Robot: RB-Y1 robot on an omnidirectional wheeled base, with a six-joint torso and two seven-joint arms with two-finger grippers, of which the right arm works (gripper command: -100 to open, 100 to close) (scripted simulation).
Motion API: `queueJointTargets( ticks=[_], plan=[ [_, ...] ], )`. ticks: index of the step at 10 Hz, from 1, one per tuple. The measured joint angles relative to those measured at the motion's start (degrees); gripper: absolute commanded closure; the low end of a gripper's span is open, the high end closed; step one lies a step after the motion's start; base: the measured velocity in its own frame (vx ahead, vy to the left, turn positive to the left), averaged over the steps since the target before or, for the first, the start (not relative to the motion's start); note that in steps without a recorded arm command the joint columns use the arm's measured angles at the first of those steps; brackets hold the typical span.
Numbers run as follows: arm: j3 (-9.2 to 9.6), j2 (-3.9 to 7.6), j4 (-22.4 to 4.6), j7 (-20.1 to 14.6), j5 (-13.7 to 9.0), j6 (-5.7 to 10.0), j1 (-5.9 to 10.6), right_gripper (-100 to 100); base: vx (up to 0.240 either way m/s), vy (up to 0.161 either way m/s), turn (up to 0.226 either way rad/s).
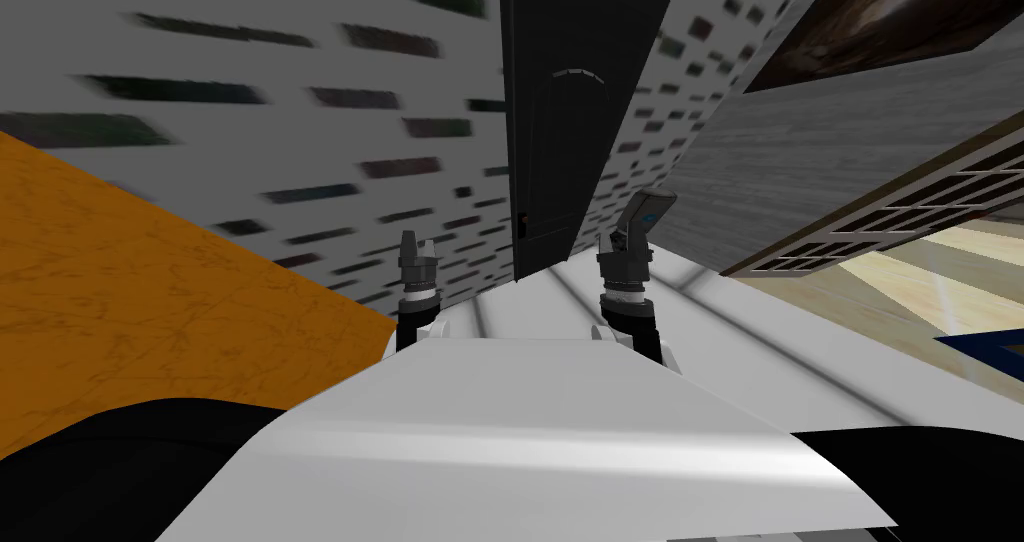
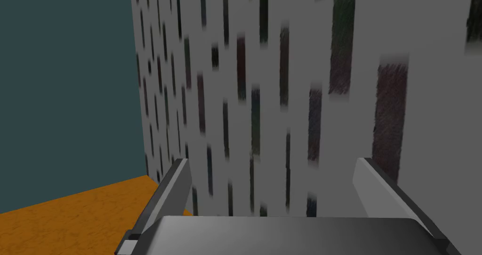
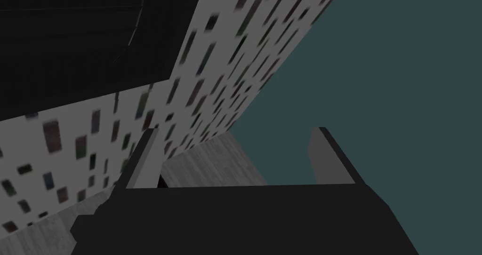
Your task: Pull the door open
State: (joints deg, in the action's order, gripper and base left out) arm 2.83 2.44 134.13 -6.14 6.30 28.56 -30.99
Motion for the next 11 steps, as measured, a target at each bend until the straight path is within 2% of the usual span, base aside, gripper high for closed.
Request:
queueJointTargets(
  ticks=[5, 8, 9, 11],
  plan=[
    [-0.25, 1.64, -6.1, 4.7, 3.1, -0.21, 3.14, -100, 0.125, 0.001, 0.024],
    [0.31, 2.25, -10.3, 8.4, 5.5, 0.03, 4.67, -100, 0.115, 0.003, 0.030],
    [-0.12, 2.81, -11.9, 9.3, 6.0, 0.10, 5.57, -100, 0.093, -0.021, 0.023],
    [-0.14, 3.49, -13.8, 11.1, 7.2, -0.09, 6.33, -100, 0.089, 0.002, 0.025]
  ],
)
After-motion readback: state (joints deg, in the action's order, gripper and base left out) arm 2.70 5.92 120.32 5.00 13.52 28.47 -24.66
